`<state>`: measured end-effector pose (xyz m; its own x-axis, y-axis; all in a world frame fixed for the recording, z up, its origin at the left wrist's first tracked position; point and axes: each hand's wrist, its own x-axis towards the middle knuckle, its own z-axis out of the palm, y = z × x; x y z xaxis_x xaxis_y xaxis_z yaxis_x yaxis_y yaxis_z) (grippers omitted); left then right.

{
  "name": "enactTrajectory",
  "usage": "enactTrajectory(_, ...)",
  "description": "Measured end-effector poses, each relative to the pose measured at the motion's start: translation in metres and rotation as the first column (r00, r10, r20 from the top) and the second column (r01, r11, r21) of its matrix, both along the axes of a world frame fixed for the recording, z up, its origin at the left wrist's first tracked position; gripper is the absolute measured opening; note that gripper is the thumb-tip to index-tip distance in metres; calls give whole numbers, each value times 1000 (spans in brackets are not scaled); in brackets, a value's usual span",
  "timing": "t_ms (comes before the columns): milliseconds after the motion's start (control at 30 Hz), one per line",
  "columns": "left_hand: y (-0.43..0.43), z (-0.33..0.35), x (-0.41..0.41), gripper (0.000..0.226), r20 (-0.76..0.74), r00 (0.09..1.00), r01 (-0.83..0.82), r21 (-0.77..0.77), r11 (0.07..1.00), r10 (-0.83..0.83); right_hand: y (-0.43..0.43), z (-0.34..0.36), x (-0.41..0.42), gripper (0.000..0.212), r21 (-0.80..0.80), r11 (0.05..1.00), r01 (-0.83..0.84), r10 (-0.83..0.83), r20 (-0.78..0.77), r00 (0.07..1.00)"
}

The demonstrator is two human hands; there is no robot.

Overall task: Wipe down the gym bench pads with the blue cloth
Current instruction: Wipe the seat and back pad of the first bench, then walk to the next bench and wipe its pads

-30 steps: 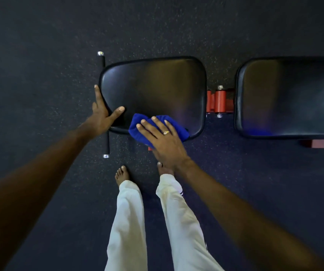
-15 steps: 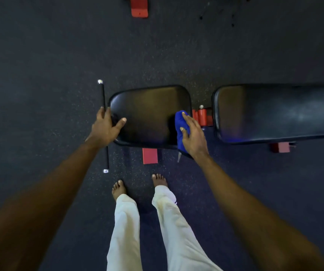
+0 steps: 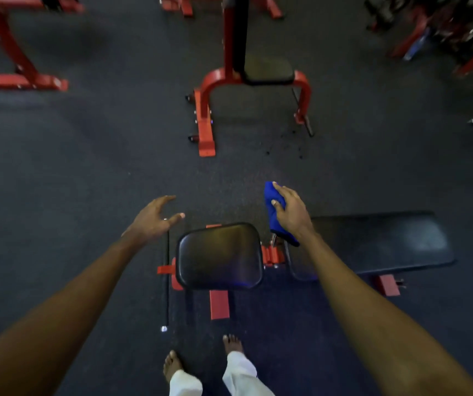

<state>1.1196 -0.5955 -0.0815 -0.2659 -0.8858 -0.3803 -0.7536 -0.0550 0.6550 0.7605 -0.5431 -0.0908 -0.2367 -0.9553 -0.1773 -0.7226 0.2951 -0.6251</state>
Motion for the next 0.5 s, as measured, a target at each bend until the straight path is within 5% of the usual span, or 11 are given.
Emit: enactTrajectory(500,-88,234,45,70,-11,999,29,-365,931,-35,-79,229,37,46,-227,966,126,-129,0,992)
